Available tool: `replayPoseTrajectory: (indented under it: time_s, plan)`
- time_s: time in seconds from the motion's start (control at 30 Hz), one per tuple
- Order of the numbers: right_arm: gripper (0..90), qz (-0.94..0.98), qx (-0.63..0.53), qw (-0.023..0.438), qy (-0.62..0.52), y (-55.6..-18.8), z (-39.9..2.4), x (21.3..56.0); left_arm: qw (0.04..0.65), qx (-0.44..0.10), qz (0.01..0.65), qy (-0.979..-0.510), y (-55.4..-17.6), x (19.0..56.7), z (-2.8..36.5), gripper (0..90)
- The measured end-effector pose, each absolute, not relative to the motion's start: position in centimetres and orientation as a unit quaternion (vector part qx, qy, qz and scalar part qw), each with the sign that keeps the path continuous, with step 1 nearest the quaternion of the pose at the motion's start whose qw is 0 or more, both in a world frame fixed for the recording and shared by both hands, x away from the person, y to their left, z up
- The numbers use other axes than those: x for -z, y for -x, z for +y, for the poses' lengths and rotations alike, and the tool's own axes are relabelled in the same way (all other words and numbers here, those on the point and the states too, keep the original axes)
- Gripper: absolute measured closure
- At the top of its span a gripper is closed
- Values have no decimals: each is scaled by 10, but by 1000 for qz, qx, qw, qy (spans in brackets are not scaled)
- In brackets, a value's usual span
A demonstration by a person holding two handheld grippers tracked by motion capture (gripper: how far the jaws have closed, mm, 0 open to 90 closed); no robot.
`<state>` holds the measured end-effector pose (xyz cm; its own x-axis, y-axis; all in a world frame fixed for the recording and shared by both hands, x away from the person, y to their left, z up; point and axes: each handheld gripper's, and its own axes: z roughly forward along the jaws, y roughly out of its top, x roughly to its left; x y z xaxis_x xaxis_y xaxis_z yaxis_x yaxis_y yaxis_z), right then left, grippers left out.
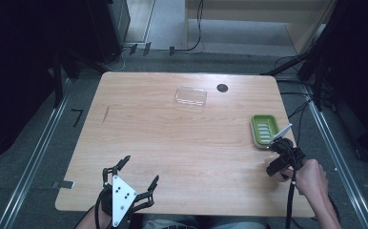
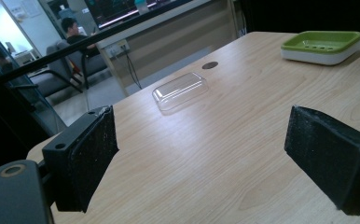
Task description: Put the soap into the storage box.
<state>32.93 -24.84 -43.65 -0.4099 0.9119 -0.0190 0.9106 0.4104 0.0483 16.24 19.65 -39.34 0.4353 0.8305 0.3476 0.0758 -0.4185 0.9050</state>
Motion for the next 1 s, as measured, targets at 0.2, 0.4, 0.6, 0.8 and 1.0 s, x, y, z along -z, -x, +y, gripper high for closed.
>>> replayPoseTrajectory:
  time_s: [0.2, 0.4, 0.6, 0.8, 1.0]
  plan:
    - [334, 840, -21, 27, -542, -334, -246, 429, 440, -430, 312, -724, -162, 394, 196, 99]
    - [334, 842, -22, 28, -539, -337, -244, 427, 441, -429, 313, -724, -163, 394, 196, 100]
    - [334, 841, -26, 32, -540, -344, -244, 419, 441, -429, 314, -723, -163, 394, 197, 99]
    - [334, 842, -25, 31, -537, -349, -242, 418, 440, -428, 314, -724, -163, 394, 197, 99]
    - [334, 845, -19, 32, -534, -354, -241, 418, 441, -428, 313, -724, -163, 393, 197, 100]
